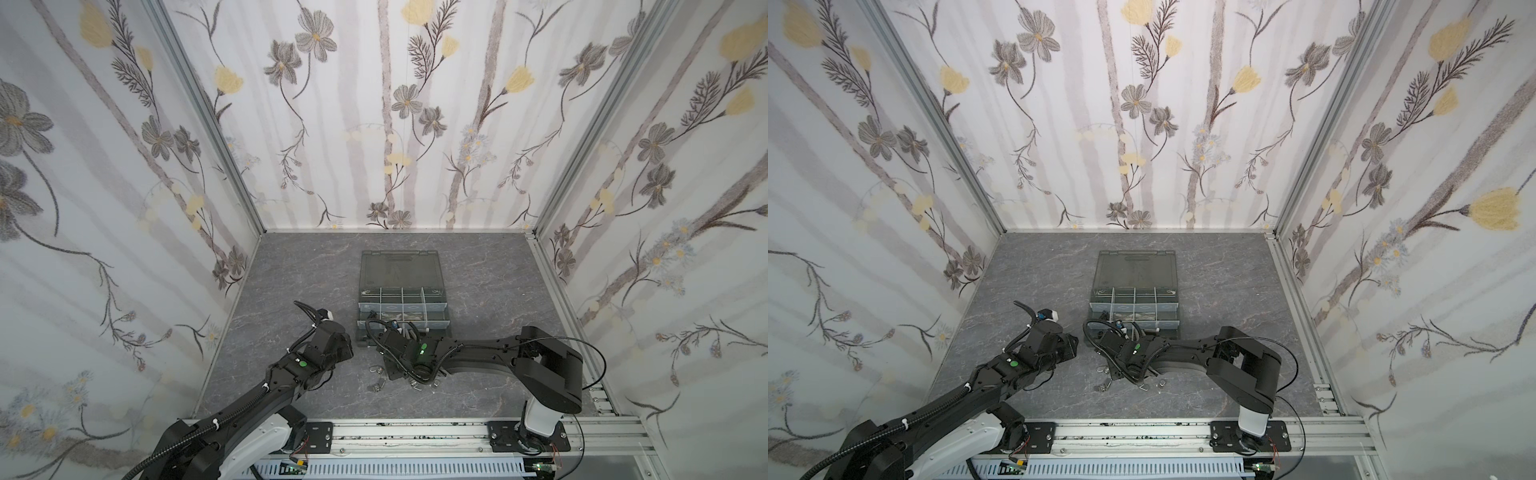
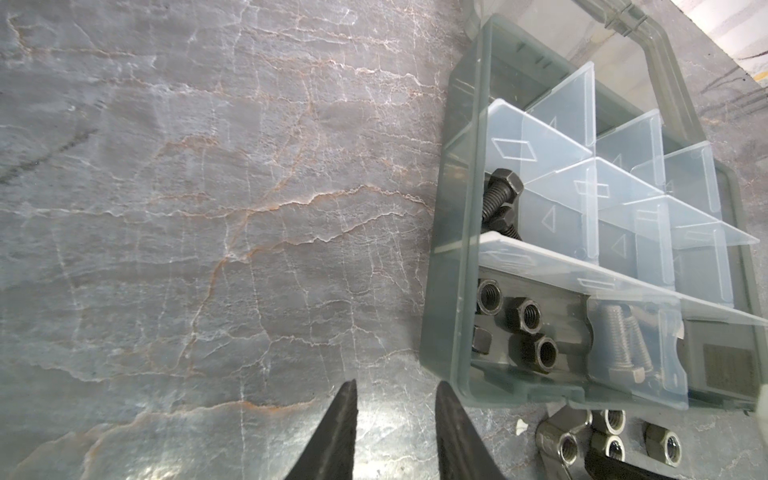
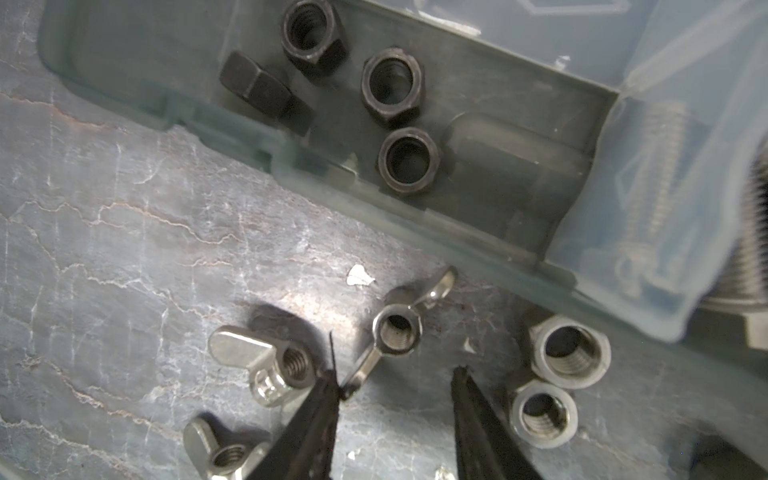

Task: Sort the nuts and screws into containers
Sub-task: 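Close the right gripper on the silver wing nut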

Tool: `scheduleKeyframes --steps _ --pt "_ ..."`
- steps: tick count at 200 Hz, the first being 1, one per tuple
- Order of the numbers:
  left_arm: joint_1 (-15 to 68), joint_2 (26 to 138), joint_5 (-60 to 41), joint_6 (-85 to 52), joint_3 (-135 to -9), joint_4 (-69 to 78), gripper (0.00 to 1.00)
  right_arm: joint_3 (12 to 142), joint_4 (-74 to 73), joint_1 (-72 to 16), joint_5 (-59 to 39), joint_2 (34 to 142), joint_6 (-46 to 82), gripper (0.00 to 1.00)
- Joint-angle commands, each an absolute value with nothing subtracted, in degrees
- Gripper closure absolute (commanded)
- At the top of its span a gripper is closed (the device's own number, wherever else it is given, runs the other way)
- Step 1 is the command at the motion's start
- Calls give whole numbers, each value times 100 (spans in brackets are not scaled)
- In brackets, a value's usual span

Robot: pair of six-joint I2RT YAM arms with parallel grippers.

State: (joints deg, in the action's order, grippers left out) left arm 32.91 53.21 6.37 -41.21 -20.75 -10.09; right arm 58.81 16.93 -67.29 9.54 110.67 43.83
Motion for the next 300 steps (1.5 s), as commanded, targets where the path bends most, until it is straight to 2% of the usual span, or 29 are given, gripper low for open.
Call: scheduleKeyframes --steps 1,48,131,166,227,300 --pt "3287 5282 669 -4210 -2046 -976 66 5822 1631 -6733 1131 11043 4511 55" --pt "3288 5309 686 -4228 -2058 -968 66 5689 1602 -6732 1125 11004 4544 65" --pt "3287 5300 668 -4236 -2036 -967 66 5704 1482 -6737 1101 11041 4502 92" --pt "3287 5292 668 -4236 -2044 -967 66 5713 1450 -6732 1081 11057 4482 100" --pt "3287 5309 677 -4235 -2062 -966 66 5722 1528 -6938 1036 10980 4432 100" --pt "3287 5326 664 -4219 -2064 -967 65 6016 1964 -6928 1381 10230 4138 100"
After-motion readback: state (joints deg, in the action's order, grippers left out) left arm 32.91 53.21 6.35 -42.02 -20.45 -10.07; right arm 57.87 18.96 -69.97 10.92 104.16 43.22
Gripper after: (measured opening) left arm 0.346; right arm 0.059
